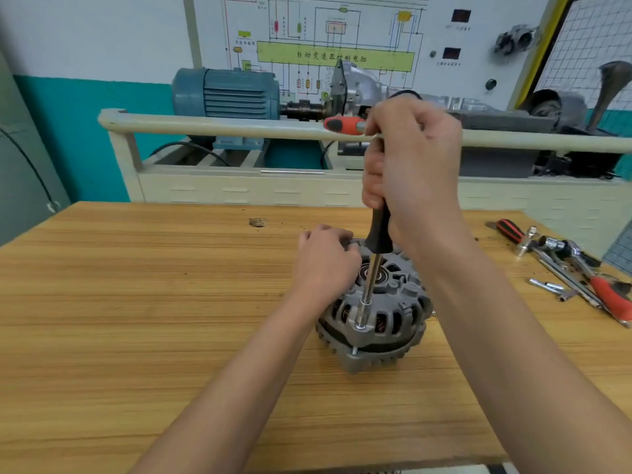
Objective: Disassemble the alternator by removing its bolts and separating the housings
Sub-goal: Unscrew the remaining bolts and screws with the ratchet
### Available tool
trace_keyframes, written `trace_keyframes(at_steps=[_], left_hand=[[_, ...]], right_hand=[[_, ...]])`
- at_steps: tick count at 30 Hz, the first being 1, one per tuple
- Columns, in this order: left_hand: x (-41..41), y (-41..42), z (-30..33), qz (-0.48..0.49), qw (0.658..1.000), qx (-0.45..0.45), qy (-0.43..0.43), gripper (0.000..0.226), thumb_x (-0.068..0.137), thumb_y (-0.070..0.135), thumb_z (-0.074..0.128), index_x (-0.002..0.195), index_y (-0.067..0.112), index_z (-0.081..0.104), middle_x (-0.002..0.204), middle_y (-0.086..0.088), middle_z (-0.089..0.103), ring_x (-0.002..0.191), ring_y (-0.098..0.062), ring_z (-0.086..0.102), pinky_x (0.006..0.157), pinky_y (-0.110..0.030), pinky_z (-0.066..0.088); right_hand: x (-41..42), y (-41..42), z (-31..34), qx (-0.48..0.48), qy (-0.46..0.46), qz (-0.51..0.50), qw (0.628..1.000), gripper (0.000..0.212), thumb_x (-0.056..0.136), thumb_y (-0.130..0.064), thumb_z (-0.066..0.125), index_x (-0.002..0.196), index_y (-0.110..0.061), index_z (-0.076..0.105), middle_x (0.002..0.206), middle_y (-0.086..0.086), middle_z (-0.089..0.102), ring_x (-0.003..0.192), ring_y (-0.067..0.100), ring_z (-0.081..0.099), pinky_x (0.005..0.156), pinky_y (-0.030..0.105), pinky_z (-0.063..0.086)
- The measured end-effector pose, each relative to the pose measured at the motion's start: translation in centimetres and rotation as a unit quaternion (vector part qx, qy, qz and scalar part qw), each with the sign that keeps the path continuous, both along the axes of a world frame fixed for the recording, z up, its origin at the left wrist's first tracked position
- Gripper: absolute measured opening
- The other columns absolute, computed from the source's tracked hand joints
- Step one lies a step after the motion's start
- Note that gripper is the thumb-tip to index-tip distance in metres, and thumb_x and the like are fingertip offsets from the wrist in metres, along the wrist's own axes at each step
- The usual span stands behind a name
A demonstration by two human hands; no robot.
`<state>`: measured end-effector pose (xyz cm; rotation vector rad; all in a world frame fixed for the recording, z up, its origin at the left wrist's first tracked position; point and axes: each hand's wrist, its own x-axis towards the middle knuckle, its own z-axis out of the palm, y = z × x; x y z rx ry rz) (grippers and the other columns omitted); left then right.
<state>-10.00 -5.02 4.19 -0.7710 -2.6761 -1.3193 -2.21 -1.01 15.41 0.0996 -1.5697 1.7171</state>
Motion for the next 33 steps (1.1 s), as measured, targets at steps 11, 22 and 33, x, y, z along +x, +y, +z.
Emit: trace_keyframes(at_steps=[11, 22, 33], left_hand=[[1.4, -0.7, 0.3, 0.057, 0.990, -0.130, 0.015, 0.063, 0.091, 0.062, 0.043, 0.137, 0.020, 0.050, 0.139, -0.012, 0.039, 0.128, -0.034, 0.026, 0.104, -0.042, 0.029], [3.0, -0.9, 1.1, 0.136, 0.950, -0.281, 0.000, 0.060, 0.097, 0.055, 0.030, 0.128, 0.008, 0.050, 0.143, -0.022, 0.028, 0.130, -0.039, 0.021, 0.103, -0.050, 0.022], [2.9, -1.4, 2.8, 0.149, 0.879, -0.453, 0.019, 0.087, 0.091, 0.071, 0.021, 0.144, 0.004, 0.036, 0.153, -0.029, 0.022, 0.138, -0.047, 0.019, 0.112, -0.055, 0.015]], right_hand=[[1.7, 1.4, 0.1, -0.015, -0.014, -0.081, 0.996, 0.038, 0.089, -0.002, 0.046, 0.056, -0.017, 0.033, 0.047, -0.003, 0.022, 0.037, 0.011, 0.019, 0.040, 0.021, 0.017], [2.2, 2.5, 0.2, 0.028, -0.030, -0.204, 0.978, 0.035, 0.090, -0.013, 0.049, 0.058, -0.017, 0.037, 0.052, 0.000, 0.029, 0.050, 0.016, 0.026, 0.056, 0.035, 0.028], [2.5, 4.1, 0.2, 0.037, -0.038, -0.291, 0.955, 0.042, 0.094, -0.021, 0.052, 0.058, -0.020, 0.031, 0.033, -0.013, 0.026, 0.035, 0.005, 0.027, 0.042, 0.016, 0.022]])
